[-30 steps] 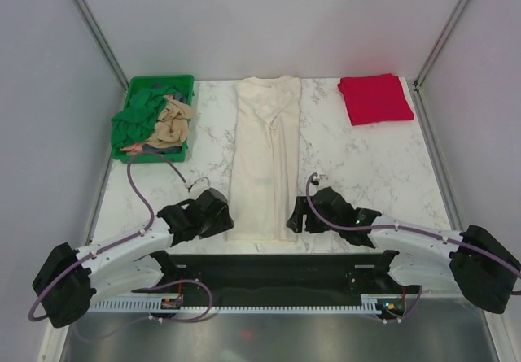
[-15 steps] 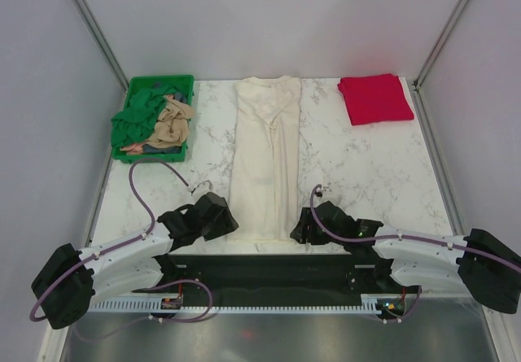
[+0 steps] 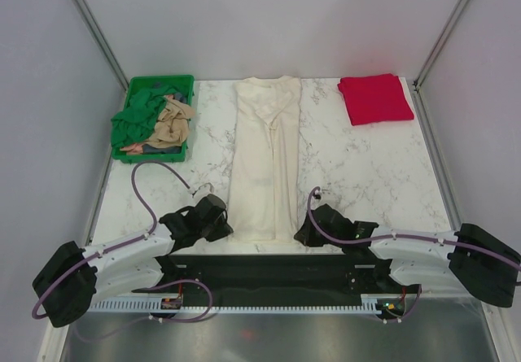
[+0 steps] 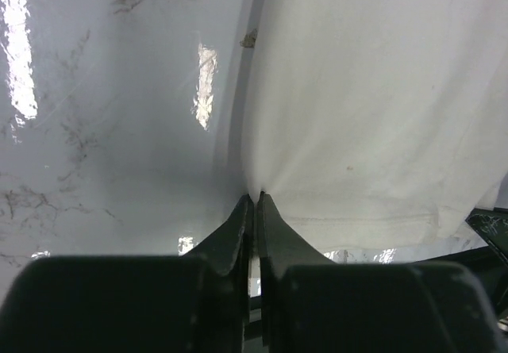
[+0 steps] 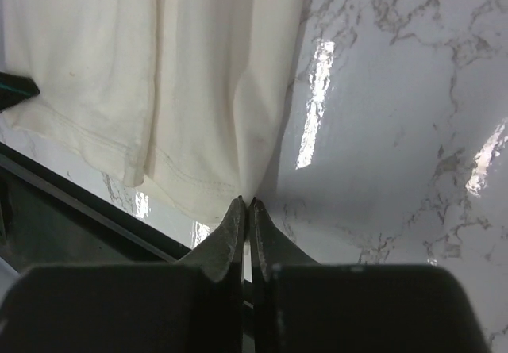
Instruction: Fold and stack the t-shirts
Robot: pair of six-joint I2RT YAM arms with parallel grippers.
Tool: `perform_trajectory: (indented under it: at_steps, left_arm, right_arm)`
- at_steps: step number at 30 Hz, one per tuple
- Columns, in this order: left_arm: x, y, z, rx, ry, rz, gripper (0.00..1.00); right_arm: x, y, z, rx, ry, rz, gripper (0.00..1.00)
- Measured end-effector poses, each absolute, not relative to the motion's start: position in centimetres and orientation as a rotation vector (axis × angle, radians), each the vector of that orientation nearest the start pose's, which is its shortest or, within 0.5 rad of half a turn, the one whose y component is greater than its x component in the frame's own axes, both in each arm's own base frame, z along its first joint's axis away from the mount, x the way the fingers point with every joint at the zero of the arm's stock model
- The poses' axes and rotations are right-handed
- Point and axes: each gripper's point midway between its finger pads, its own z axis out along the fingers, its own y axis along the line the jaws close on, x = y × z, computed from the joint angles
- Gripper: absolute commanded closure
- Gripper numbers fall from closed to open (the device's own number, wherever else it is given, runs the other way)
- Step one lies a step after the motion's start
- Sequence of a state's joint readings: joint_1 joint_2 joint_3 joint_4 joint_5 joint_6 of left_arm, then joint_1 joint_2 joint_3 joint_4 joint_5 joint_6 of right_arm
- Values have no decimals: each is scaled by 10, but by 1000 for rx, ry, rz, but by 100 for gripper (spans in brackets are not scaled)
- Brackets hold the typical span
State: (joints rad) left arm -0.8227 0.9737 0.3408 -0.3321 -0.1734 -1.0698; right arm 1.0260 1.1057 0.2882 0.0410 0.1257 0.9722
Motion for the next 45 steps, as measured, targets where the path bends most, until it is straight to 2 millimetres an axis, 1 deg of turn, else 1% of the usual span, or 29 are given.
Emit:
perform_trajectory:
  at_steps: [1, 3, 5, 10, 17, 19, 21, 23, 26, 28, 30, 32, 35, 38, 42, 45]
  left_arm:
    - [154, -174, 16, -390, 2573, -530, 98]
    - [153, -175, 18, -385, 2569, -539, 98]
    - [151, -177, 20, -388, 2561, -563, 98]
    - [138, -186, 26, -392, 2548, -651, 98]
    - [110, -209, 28, -314, 2610, -697, 98]
    - [107, -214, 35, -294, 2623, -684, 98]
    - [110, -220, 47, -288, 2613, -679, 98]
    - [118, -224, 66, -294, 2584, -666, 98]
    - [135, -228, 99, -314, 2518, -627, 98]
    - [150, -230, 124, -321, 2464, -603, 98]
    - [165, -229, 145, -335, 2421, -586, 98]
    - [184, -221, 161, -369, 2378, -557, 98]
    - [213, -201, 174, -422, 2333, -484, 98]
    - [243, -183, 181, -456, 2305, -399, 98]
    - [277, -182, 187, -428, 2309, -336, 97]
    - [302, -184, 185, -396, 2323, -281, 97]
  right_arm:
    - [133, 241, 18, 1, 2496, 787, 100]
    - [134, 234, 17, 14, 2498, 752, 100]
    - [135, 226, 20, 28, 2486, 718, 100]
    - [138, 208, 40, 75, 2418, 694, 100]
    - [128, 187, 37, 97, 2456, 637, 100]
    - [127, 183, 41, 101, 2448, 636, 100]
    - [130, 182, 51, 103, 2432, 621, 100]
    - [138, 184, 68, 95, 2406, 600, 100]
    - [161, 197, 107, 74, 2326, 564, 100]
    - [179, 207, 134, 56, 2265, 529, 100]
    - [197, 214, 157, 35, 2217, 482, 100]
    - [219, 217, 176, 33, 2177, 433, 100]
    - [252, 214, 191, 47, 2139, 359, 100]
    - [284, 208, 195, 61, 2125, 287, 100]
    - [321, 209, 193, 50, 2131, 233, 100]
    - [347, 209, 188, 44, 2144, 204, 100]
